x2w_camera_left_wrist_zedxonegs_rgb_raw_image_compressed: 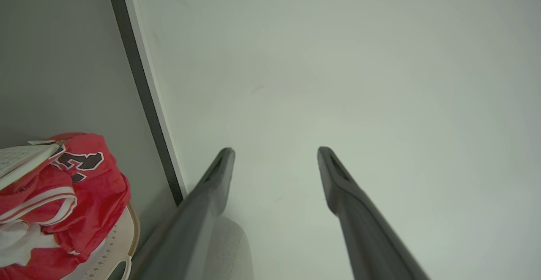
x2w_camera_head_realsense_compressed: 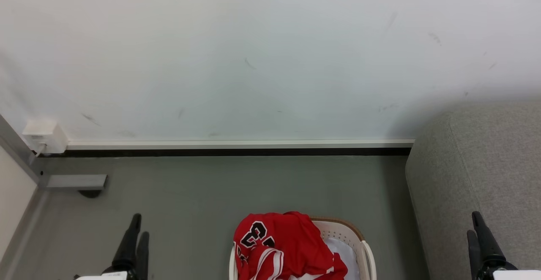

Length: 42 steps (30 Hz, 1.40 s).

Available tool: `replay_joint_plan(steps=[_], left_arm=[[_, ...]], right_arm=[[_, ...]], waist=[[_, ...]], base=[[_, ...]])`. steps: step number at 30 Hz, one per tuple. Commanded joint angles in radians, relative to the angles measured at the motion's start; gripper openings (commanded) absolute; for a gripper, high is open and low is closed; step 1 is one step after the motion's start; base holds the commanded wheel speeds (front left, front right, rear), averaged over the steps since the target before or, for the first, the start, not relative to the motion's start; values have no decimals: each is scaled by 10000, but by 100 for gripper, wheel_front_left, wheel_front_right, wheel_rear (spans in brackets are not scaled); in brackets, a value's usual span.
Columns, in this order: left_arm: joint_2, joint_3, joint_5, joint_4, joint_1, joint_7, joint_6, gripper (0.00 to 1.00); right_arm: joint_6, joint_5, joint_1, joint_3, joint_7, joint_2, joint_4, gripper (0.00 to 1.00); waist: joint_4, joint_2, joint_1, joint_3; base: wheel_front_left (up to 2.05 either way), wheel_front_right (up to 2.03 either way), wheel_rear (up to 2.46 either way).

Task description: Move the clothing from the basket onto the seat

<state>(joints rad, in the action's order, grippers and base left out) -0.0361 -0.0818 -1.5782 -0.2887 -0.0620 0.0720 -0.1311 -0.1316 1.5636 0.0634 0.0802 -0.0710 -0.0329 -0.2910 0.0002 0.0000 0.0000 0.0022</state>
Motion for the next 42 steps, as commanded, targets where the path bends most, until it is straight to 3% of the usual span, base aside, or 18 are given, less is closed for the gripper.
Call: replay_joint_plan(steps=[1, 19, 42], left_arm=[[-62, 31, 245, 154, -163, -135, 3, 100], [-88, 183, 3795, 482, -68, -914, 361, 100], [-463, 967, 8858, 852, 152, -1681, 1130, 100]], right_arm=[[1, -329, 172, -53, 123, -84, 210, 100], [4, -5008, 131, -836, 903, -130, 857, 100], [7, -8993, 20, -1716, 1672, -205, 618, 100]], waist=[[3, 0, 0, -1], [23, 0, 0, -21], [77, 0, 0, -95]], base=[[0, 0, 0], [0, 0, 0], [0, 0, 0]])
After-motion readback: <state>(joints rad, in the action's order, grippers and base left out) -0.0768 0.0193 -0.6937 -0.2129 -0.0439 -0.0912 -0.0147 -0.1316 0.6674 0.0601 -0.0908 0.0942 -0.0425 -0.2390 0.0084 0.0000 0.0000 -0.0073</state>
